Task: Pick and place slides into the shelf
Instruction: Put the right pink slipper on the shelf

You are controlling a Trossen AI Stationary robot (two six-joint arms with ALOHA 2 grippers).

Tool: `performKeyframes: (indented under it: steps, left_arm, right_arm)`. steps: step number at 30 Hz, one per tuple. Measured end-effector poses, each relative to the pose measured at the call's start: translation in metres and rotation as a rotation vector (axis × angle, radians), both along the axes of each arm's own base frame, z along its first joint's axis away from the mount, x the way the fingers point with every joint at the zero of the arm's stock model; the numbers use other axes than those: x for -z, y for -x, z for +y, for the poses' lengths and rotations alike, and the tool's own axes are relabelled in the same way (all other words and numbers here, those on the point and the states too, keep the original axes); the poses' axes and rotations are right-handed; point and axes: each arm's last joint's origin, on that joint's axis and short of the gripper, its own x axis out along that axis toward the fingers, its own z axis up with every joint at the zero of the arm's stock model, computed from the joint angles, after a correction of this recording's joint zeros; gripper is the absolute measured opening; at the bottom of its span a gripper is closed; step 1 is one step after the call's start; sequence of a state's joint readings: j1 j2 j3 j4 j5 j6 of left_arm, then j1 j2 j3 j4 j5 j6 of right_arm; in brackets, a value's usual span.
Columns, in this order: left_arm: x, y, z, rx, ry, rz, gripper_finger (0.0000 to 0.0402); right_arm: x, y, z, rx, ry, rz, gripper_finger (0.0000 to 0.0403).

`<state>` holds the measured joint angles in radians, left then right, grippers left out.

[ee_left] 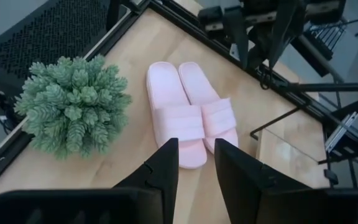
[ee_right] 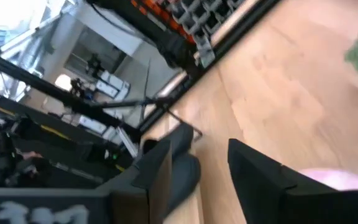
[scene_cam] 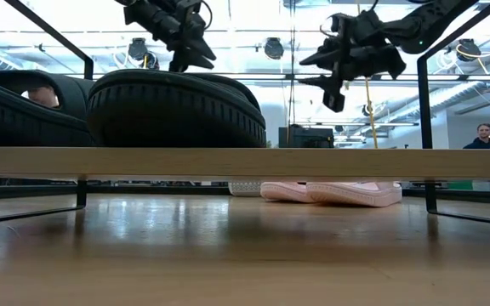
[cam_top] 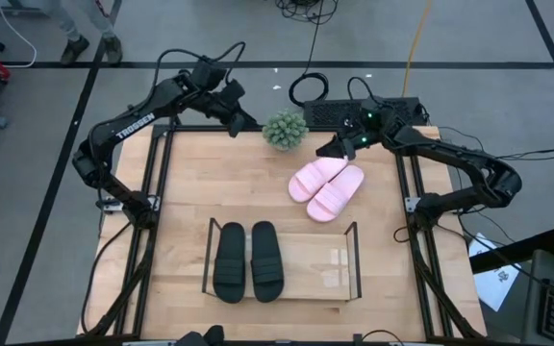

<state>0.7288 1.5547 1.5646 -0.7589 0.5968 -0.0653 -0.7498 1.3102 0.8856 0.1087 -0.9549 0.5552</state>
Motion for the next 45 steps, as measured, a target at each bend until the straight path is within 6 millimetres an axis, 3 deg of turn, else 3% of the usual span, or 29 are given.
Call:
performKeyframes:
  steps: [8,14,23,31,45]
  left_arm:
    - [0.0,0.0,0.0,-0.024,0.029,-0.003,0.0104]
    - [0.0,0.0,0.001,-0.04,0.022,0.004,0.0104]
    - [0.0,0.0,0.002,-0.066,0.004,0.021,0.0104]
    - [0.0,0.0,0.002,-0.067,0.003,0.022,0.0104]
    - [0.0,0.0,0.002,-0.054,-0.017,0.024,0.0104]
  right_arm:
    - [0.014,0.007,-0.006,-0.006,-0.015,0.071,0.0161]
    - [0.042,0.002,-0.011,-0.098,-0.21,0.154,0.0162]
    - [0.074,-0.009,-0.017,-0.147,-0.328,0.21,0.0162]
    - [0.089,-0.013,-0.021,-0.066,-0.317,0.288,0.0162]
    - [0.097,-0.01,-0.025,0.145,-0.184,0.446,0.0162]
